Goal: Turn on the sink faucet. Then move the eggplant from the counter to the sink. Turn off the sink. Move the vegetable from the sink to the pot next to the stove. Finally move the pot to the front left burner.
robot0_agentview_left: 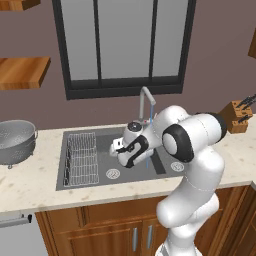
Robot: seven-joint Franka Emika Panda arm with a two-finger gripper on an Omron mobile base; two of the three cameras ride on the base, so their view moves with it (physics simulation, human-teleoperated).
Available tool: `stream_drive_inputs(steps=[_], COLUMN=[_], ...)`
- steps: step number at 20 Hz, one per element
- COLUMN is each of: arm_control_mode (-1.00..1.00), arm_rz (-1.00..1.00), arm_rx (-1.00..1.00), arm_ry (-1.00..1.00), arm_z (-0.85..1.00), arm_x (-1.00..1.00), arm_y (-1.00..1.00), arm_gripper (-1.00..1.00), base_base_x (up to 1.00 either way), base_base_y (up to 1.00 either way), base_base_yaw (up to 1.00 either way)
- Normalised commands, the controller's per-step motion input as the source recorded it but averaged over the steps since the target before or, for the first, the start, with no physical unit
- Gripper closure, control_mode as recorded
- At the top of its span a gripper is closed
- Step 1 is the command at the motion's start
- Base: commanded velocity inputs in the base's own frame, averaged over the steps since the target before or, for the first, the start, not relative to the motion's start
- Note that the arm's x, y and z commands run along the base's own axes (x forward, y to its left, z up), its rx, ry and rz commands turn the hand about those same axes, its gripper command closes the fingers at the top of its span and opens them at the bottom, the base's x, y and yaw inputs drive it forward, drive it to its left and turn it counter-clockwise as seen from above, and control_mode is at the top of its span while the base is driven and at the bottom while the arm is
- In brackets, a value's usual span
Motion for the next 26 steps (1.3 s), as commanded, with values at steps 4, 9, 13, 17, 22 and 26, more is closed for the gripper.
stream_drive_inputs(steps=[4,9,13,17,22,26], arm_control_mode=[-1.00,-1.00,-1.00,-1.00,-1.00,-1.00], arm_rz=[-0.05,-0.05,-0.04,-0.03,-0.03,-0.02], arm_rx=[-0.01,0.00,0.00,0.00,0.00,0.00], arm_ry=[0.01,0.01,0.00,0.00,0.00,0.00], arm_z=[-0.43,-0.35,-0.31,-0.30,-0.27,-0.21], arm_x=[0.16,0.10,0.02,0.00,0.00,0.00], arm_y=[-0.19,-0.14,-0.05,-0.07,-0.08,-0.04], arm_gripper=[1.00,1.00,1.00,1.00,1.00,1.00], base_base_x=[0.00,0.00,0.00,0.00,0.00,0.00], base_base_y=[0.00,0.00,0.00,0.00,0.00,0.00], base_base_yaw=[0.00,0.00,0.00,0.00,0.00,0.00])
